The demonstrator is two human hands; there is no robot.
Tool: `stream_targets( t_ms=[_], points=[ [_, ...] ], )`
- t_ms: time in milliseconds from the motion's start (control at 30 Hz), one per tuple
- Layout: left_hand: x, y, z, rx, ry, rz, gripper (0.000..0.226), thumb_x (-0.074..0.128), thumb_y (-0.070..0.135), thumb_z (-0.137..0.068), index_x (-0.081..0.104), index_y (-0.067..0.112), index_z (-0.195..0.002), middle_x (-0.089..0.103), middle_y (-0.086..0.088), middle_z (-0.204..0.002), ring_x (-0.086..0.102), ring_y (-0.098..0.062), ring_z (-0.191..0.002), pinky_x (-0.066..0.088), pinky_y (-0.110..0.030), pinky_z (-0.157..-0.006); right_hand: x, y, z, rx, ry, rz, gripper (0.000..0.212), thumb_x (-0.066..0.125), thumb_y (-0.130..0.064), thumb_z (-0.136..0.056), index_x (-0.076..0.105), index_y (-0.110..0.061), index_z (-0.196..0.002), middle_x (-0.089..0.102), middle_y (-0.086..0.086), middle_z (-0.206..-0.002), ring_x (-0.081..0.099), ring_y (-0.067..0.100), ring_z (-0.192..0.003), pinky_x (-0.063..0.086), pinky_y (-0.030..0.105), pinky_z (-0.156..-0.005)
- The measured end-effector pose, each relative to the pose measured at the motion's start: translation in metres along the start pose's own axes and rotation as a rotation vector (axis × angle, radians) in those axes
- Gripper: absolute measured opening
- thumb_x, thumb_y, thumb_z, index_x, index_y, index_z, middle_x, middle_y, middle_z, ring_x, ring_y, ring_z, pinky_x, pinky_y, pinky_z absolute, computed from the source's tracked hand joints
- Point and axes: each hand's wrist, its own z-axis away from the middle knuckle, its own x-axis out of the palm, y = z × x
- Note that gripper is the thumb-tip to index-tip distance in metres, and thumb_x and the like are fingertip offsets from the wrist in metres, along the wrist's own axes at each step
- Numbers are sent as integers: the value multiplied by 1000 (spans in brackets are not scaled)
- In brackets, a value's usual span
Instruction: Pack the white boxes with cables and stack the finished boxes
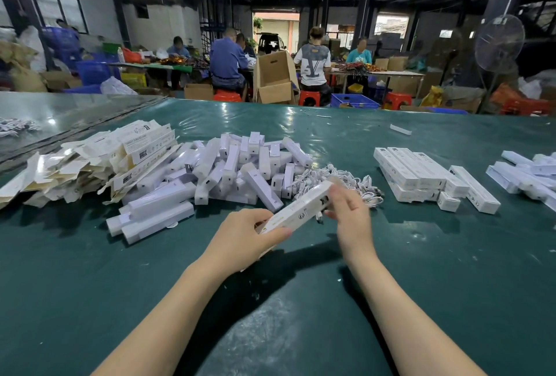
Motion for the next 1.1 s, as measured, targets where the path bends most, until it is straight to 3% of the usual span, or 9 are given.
stream_targets(
  t_ms=[167,267,333,400,500,633,767,967,1100],
  points=[
    [-4,-2,2,-48,76,-146,10,52,45,-86,55,37,-92,65,7,-79,58,-13,-71,43,-29,-64,4,3,1,149,-122,0,15,49,-31,-94,62,-26,-89,54,-3,-88,49,14,-80,41,28,-72],
    [-6,1,0,-56,119,-154,18,41,41,-94,52,29,-87,61,5,-79,56,-18,-71,38,-27,-56,-8,15,-6,-25,-118,487,35,42,-10,-94,49,-14,-128,56,-1,-110,50,24,-107,34,26,-83],
    [-14,7,0,-176,92,239,26,41,47,-93,53,25,-87,59,3,-75,56,-16,-62,40,-25,-51,-11,24,-7,-120,-329,973,42,41,-12,-93,42,-12,-135,49,2,-132,41,25,-122,33,29,-96],
    [-21,14,2,-326,-84,839,46,50,59,-77,55,16,-94,57,0,-64,51,-11,-47,42,-20,-40,-10,26,-4,-153,-459,1199,38,42,-21,-93,49,-17,-130,51,1,-132,41,25,-121,33,32,-96],
    [-23,13,1,-237,-100,1165,39,67,39,-70,52,17,-98,58,1,-60,54,-9,-45,46,-19,-41,-9,20,-2,-167,-339,942,23,49,-15,-88,67,-13,-104,68,2,-101,56,23,-97,38,27,-78],
    [-16,12,-3,-138,53,1017,26,61,18,-68,55,22,-93,65,6,-64,61,-10,-61,53,-26,-57,-11,14,3,-105,-258,663,11,57,-17,-84,68,-20,-83,55,-11,-58,49,7,-59,35,18,-58],
    [-11,-5,-2,-37,316,0,16,49,35,-69,45,27,-82,53,6,-60,48,-18,-59,33,-28,-51,-8,21,-1,-68,-369,836,20,51,-16,-87,68,-18,-99,48,-4,-91,49,15,-78,34,24,-68],
    [-14,-19,-5,-114,-36,-504,34,48,59,-82,43,26,-88,56,7,-80,53,-20,-74,34,-30,-55,-9,22,-3,-100,-464,927,30,53,-12,-87,64,-14,-116,46,4,-113,51,20,-94,35,22,-79],
    [-14,-22,-6,-128,-64,-520,37,41,61,-86,35,28,-72,51,10,-74,50,-19,-73,32,-31,-55,-10,21,-3,-96,-493,925,29,58,-21,-87,65,-17,-115,49,3,-115,51,19,-103,32,18,-77]
  ],
)
